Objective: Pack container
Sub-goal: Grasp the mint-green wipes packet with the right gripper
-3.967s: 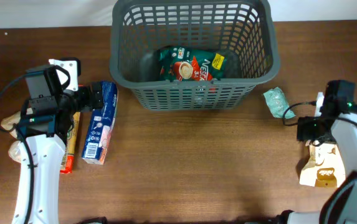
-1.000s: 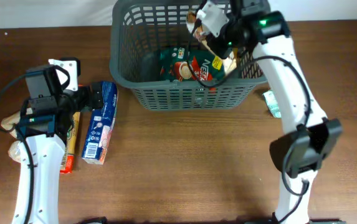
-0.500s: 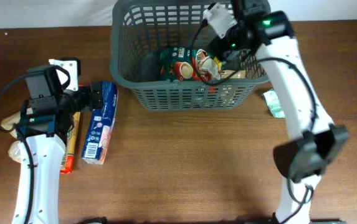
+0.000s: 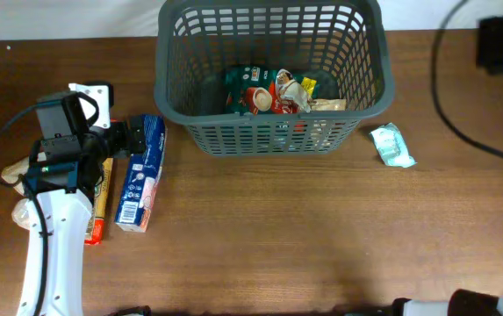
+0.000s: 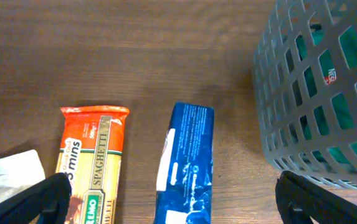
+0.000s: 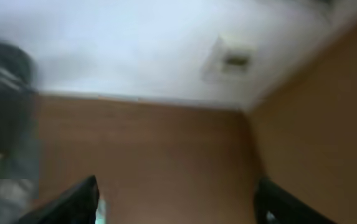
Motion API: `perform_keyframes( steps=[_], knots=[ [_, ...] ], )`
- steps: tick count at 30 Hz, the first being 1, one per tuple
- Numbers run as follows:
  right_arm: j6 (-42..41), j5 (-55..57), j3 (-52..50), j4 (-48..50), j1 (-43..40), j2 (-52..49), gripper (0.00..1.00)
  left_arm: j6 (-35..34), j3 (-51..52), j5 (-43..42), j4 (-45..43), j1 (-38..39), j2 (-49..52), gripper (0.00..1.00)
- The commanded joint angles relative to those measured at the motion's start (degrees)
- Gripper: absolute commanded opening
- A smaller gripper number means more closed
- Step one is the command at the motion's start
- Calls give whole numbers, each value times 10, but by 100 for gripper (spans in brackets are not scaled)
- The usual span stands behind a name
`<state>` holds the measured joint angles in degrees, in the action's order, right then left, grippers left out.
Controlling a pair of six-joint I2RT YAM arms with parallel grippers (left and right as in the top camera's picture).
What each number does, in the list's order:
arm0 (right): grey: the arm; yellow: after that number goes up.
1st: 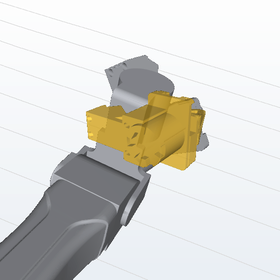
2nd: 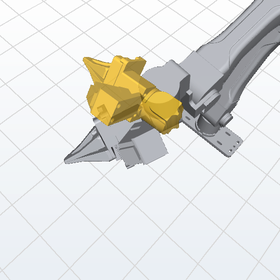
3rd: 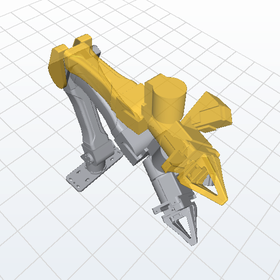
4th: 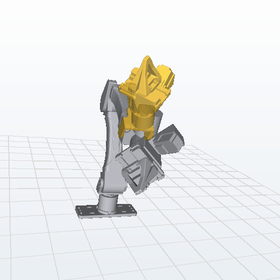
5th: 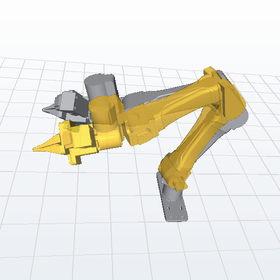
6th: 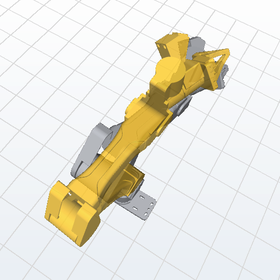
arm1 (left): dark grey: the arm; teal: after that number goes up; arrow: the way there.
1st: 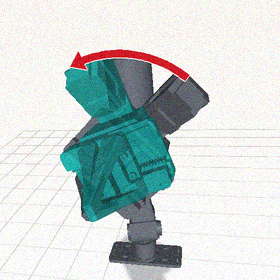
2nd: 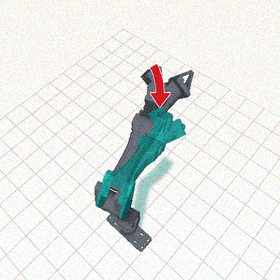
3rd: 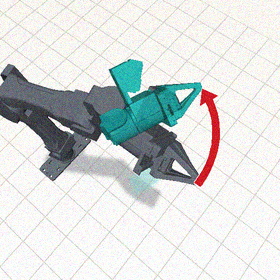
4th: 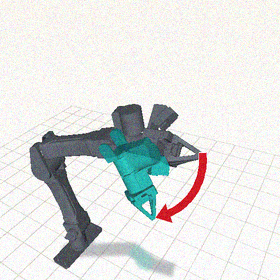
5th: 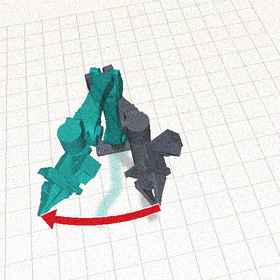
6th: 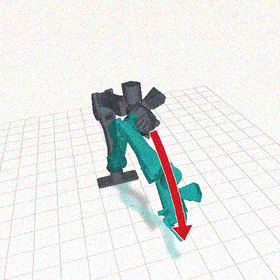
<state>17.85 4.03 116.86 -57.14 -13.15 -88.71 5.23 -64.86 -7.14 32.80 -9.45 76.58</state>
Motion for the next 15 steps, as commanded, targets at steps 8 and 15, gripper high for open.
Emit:
perform_keyframes(
  steps=[8, 15],
  knots=[
    [-36, -92, -334, 93, -66, -94, 81, -5, -10, -8, -2, -2, 3, 99],
    [9, -142, -352, 95, -38, -203, 90, -5, -10, -8, -2, -2, 3, 99]
  ],
)
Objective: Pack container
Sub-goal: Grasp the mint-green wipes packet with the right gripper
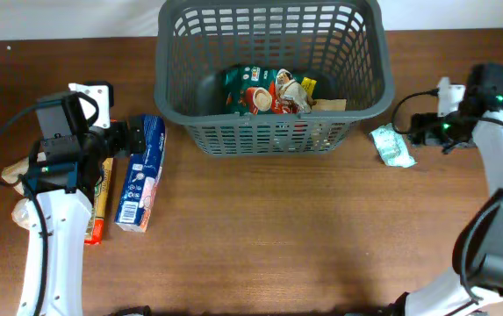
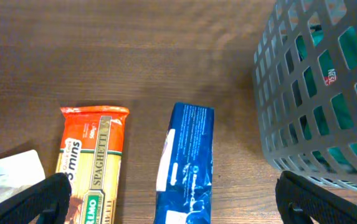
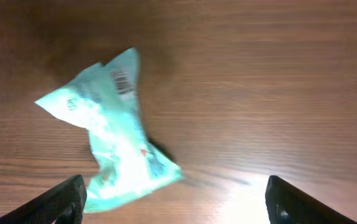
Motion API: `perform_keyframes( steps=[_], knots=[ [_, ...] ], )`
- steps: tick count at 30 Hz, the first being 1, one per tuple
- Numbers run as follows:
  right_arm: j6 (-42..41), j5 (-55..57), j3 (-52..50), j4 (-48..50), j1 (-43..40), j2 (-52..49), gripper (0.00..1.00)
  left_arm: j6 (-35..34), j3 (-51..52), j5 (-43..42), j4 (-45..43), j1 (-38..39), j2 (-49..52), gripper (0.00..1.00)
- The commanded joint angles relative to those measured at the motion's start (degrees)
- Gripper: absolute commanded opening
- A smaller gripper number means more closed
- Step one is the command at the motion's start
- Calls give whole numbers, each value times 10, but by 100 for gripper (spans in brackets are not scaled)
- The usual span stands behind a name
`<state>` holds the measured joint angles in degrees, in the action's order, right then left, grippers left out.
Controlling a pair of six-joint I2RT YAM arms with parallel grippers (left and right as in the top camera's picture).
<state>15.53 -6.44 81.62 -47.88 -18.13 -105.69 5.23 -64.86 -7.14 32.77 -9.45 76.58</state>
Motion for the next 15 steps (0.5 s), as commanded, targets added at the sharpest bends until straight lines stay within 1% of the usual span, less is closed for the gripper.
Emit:
perform_keyframes(
  steps=[1, 3, 6, 12, 15],
  knots=[
    [41, -37, 0, 3, 13, -43, 90, -5, -10, -8, -1, -2, 3, 99],
    [57, -45, 0, 6, 13, -54, 92, -5, -10, -8, -1, -2, 3, 99],
    [81, -58, 0, 10, 13, -64, 92, -5, -10, -8, -1, -2, 3, 99],
    [82, -68, 0, 19, 16, -91, 92, -5, -10, -8, -1, -2, 3, 99],
    [82, -71, 0, 23, 27, -103, 91, -5, -10, -8, -1, -2, 3, 99]
  ],
)
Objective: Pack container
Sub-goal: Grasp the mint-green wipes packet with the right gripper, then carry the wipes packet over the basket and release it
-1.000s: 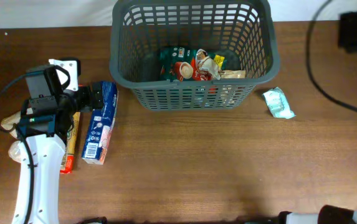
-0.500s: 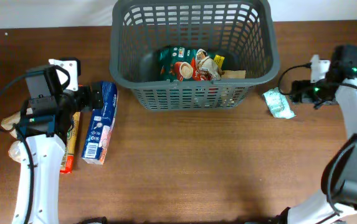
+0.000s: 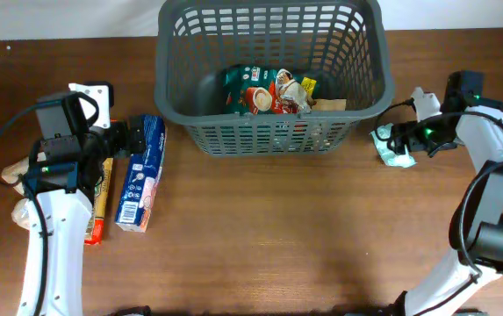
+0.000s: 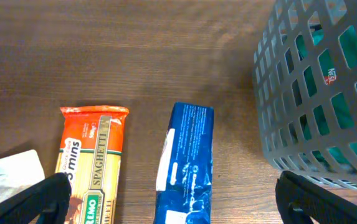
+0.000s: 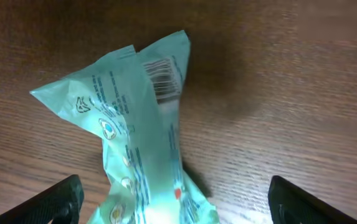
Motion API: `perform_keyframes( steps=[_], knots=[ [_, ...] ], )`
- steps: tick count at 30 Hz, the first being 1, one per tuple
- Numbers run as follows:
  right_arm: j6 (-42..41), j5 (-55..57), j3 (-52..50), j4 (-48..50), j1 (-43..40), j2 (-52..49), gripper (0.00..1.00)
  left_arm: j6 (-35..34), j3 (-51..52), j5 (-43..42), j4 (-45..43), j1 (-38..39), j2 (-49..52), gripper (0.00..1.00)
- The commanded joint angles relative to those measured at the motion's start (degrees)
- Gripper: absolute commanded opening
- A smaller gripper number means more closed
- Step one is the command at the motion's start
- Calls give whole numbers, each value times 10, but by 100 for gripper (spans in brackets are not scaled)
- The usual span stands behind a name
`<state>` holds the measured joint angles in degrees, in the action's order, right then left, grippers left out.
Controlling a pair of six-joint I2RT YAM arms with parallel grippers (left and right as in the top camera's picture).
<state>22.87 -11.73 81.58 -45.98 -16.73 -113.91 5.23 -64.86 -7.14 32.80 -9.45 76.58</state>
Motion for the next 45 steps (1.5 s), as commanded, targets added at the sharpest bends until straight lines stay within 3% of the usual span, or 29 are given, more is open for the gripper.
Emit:
perform_keyframes(
  steps=[1, 8, 11, 14, 15, 25, 30, 35, 39, 42, 45],
  knots=[
    [9, -16, 0, 5, 18, -26, 90, -5, -10, -8, -2, -2, 3, 99],
    [4, -11, 0, 6, 35, -54, 72, -5, -10, -8, -2, -2, 3, 99],
    [-23, 15, 0, 6, 35, -55, 51, -5, -10, -8, -2, -2, 3, 99],
    [-29, 19, 0, 2, 35, -55, 9, -5, -10, -8, -2, -2, 3, 99],
    [-42, 19, 0, 2, 35, -55, 4, -5, -10, -8, -2, -2, 3, 99],
    [-156, -13, 70, -63, -15, -24, 4, -5, -10, -8, -2, -2, 3, 99],
    [-217, -54, 196, -146, -55, 28, 4, -5, -10, -8, -2, -2, 3, 99],
    [-224, -67, 341, -212, -52, 86, 4, -5, -10, -8, -2, -2, 3, 99],
    [-213, -68, 428, -228, -10, 137, 3, -5, -10, -8, -2, -2, 3, 99],
    [-143, -67, 473, -228, 55, 172, 4, -5, -10, -8, -2, -2, 3, 99],
    [-19, -67, 487, -228, 152, 191, 4, -5, -10, -8, -2, -2, 3, 99]
  ],
)
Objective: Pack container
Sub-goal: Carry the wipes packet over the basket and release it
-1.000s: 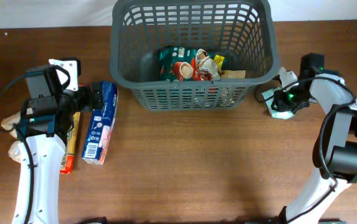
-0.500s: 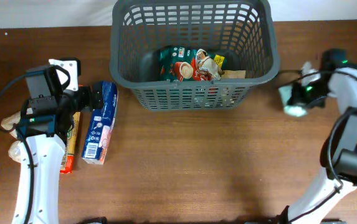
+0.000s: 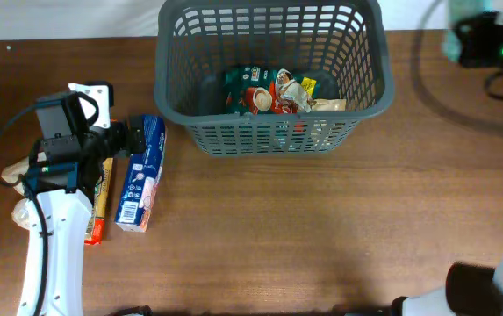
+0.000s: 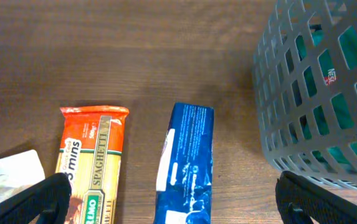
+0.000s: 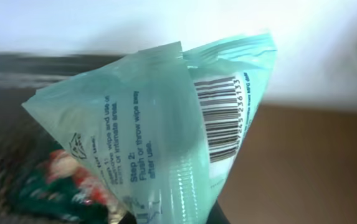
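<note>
The grey plastic basket [image 3: 365,98] stands at the back centre with green and red snack packs [image 3: 264,89] inside. My right gripper [image 3: 477,39] is raised at the far right corner, shut on a mint-green wipes packet [image 5: 166,130] that fills the right wrist view; its fingers are mostly hidden behind the packet. My left gripper [image 4: 175,205] stands open low over a blue box [image 4: 187,162] that lies left of the basket [image 4: 309,93]. An orange spaghetti pack [image 4: 94,158] lies beside the box.
A white packet [image 4: 7,177] lies left of the spaghetti pack. Pale wrapped items [image 3: 12,171] sit at the table's left edge under my left arm. A black cable [image 3: 462,132] runs across the right side of the brown table [image 3: 321,237].
The mint-green packet is gone from the table right of the basket. My right gripper, then open around it, now holds it shut, raised at the far right corner. The left arm has not moved.
At first my right arm was out of the overhead view and the packet lay right of the basket. Then the right gripper stood open near the packet, then closer around it. Now it holds the packet lifted. The left gripper stayed open over the blue box.
</note>
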Motion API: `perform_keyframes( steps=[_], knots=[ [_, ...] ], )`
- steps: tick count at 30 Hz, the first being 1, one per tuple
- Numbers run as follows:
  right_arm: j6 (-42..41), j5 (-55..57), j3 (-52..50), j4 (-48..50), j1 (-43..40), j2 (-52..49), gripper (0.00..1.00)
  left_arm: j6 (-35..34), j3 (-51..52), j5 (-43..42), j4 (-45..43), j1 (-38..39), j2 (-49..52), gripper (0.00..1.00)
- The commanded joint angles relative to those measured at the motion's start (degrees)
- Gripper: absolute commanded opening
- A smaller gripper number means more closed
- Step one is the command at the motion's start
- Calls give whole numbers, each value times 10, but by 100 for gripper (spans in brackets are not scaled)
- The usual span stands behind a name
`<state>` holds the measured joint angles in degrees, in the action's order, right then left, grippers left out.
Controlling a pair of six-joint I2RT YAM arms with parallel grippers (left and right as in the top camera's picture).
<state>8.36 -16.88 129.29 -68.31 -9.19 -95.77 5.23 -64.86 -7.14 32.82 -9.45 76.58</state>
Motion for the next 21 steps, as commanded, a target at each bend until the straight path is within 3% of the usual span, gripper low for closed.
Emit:
perform_keyframes(
  steps=[1, 3, 6, 21],
  knots=[
    [171, -16, 10, -7, 110, 9, 4, -5, -10, -8, -2, -2, 3, 99],
    [248, -15, 5, -6, 182, -6, 4, -5, -10, -8, -2, -2, 3, 99],
    [273, -8, 5, 8, 239, -49, 4, -5, -10, -8, -2, -2, 3, 99],
    [237, 85, 5, 103, 332, -275, 4, -5, -10, -8, -2, -2, 3, 99]
  ],
)
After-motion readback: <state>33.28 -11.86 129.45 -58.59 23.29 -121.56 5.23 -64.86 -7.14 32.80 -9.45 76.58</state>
